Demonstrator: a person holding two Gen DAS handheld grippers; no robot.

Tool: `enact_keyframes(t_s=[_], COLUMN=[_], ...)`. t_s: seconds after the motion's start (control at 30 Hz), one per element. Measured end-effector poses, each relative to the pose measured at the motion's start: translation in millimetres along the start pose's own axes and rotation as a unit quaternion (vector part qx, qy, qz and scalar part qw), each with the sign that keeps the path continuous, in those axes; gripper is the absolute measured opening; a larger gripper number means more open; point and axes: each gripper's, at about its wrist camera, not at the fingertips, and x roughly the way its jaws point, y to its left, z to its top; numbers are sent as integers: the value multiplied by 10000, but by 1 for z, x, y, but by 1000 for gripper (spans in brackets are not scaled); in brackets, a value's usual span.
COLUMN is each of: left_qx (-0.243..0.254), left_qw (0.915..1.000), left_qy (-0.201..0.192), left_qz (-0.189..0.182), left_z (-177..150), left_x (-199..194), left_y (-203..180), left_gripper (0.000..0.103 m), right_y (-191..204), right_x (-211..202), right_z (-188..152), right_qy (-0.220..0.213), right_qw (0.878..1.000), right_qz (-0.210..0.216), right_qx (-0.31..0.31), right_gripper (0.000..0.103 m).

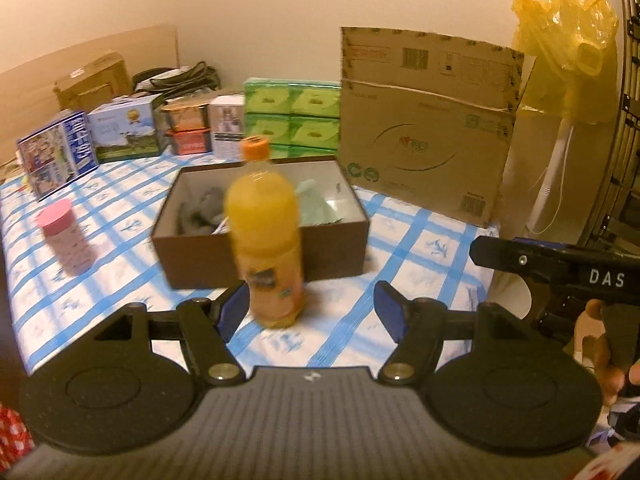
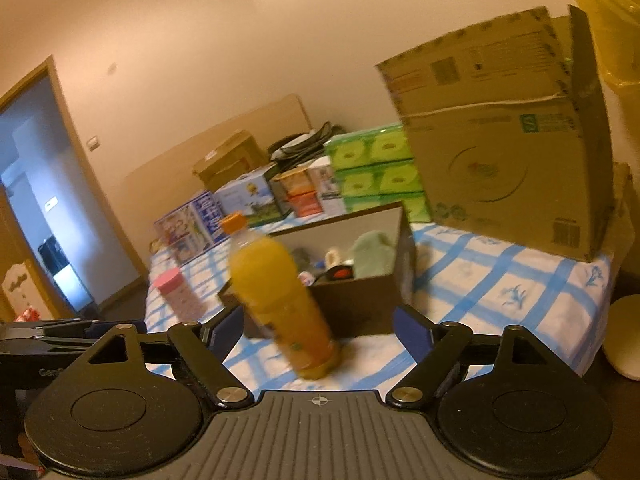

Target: Organize soft objects

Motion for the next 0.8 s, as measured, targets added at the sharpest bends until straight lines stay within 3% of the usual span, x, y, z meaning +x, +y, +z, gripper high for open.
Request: enact_keyframes(t_s=[0.37,0.8], left_qx=[-329,-522], left_qw=[9989,9983], left_qy=[-201,-58], left_qz=[248,262], left_z=[-47,-106], left_x=[-68,-94], left_y=[66,119], left_gripper=[67,67], right_y=[82,159], right_x=[6,3], right_z=[-43,-107], right_qy=[285,375], right_qw=[9979,9930], right_qz=[-198,-342], right_qx=[-541,-1070], right_gripper=[84,84])
